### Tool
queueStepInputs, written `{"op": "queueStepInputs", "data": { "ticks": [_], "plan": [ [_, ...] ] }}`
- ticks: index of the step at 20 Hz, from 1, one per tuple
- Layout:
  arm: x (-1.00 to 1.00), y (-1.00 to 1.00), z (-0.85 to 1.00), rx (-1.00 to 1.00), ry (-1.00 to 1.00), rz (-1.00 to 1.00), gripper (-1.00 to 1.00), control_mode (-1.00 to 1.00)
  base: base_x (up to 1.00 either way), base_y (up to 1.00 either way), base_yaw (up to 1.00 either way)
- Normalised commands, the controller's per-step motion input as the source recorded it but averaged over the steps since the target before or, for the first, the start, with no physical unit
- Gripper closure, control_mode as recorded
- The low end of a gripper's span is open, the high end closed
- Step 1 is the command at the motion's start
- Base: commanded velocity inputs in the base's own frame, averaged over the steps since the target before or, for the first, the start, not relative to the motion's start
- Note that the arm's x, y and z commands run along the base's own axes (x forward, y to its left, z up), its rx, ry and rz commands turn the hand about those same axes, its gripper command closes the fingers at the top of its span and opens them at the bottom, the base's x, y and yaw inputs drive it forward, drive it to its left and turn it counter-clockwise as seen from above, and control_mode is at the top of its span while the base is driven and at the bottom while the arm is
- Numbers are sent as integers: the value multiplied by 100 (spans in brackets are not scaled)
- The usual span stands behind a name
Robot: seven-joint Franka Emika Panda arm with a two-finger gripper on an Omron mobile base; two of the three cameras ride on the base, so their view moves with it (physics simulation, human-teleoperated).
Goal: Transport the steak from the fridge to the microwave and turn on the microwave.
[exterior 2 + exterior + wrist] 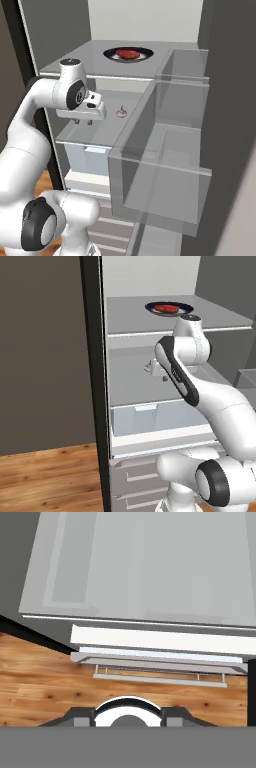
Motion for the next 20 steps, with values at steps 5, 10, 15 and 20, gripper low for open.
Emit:
{"op": "queueStepInputs", "data": {
  "ticks": [5, 10, 15, 20],
  "plan": [
    [-10, 0, 1, 0, -8, 0, -100, -100, 0, 0, 0],
    [-15, -1, 35, 0, -25, 0, -100, -100, 0, 0, 0],
    [-8, -3, 55, 0, -21, 0, -100, -100, 0, 0, 0],
    [-5, -10, 55, 0, -18, 0, -100, -100, 0, 0, 0]
  ]
}}
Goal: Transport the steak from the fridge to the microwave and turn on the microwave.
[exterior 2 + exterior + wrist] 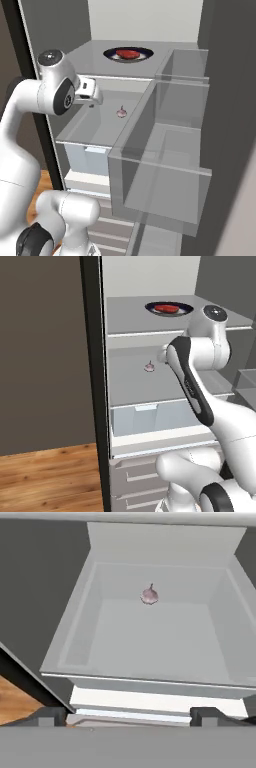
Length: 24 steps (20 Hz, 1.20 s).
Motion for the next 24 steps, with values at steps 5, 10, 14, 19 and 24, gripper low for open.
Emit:
{"op": "queueStepInputs", "data": {
  "ticks": [5, 10, 14, 19, 24],
  "plan": [
    [-1, -12, 57, 1, -13, 0, -100, -100, 0, 0, 0],
    [0, -12, 60, 1, -8, 0, -100, -100, 0, 0, 0],
    [0, -17, 44, 0, -20, 0, -100, -100, 0, 0, 0],
    [8, -18, 38, 0, -11, 0, -100, -100, 0, 0, 0],
    [22, -17, 36, 3, -7, 0, -100, -100, 0, 0, 0]
  ]
}}
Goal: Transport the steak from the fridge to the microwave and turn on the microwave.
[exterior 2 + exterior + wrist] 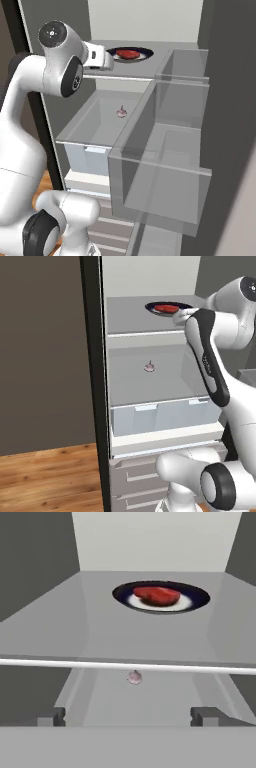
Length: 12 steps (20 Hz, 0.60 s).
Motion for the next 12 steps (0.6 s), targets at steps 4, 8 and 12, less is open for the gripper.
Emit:
{"op": "queueStepInputs", "data": {
  "ticks": [4, 8, 12],
  "plan": [
    [40, -10, 39, 1, 0, 0, -100, -100, 0, 0, 0],
    [46, -10, 31, 1, -1, 0, -100, -100, 0, 0, 0],
    [41, -16, 9, 0, -4, 0, -100, -100, 0, 0, 0]
  ]
}}
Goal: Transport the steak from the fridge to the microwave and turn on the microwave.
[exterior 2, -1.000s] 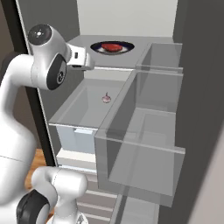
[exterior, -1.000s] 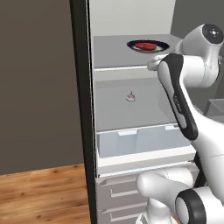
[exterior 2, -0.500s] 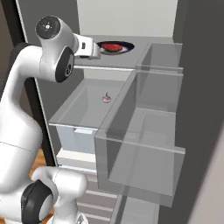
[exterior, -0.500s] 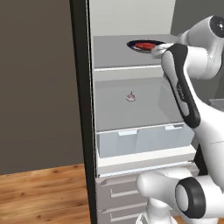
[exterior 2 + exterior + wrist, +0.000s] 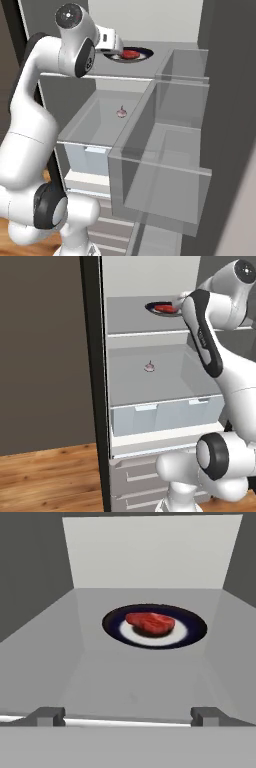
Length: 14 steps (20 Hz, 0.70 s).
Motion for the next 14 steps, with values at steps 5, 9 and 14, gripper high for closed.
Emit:
{"op": "queueStepInputs", "data": {
  "ticks": [5, 9, 14],
  "plan": [
    [35, -8, -6, 0, -1, 0, -100, -100, 0, 0, 0],
    [35, -7, -6, 0, -4, 0, -100, -100, 0, 0, 0],
    [31, -6, -13, 0, -2, 0, -100, -100, 0, 0, 0]
  ]
}}
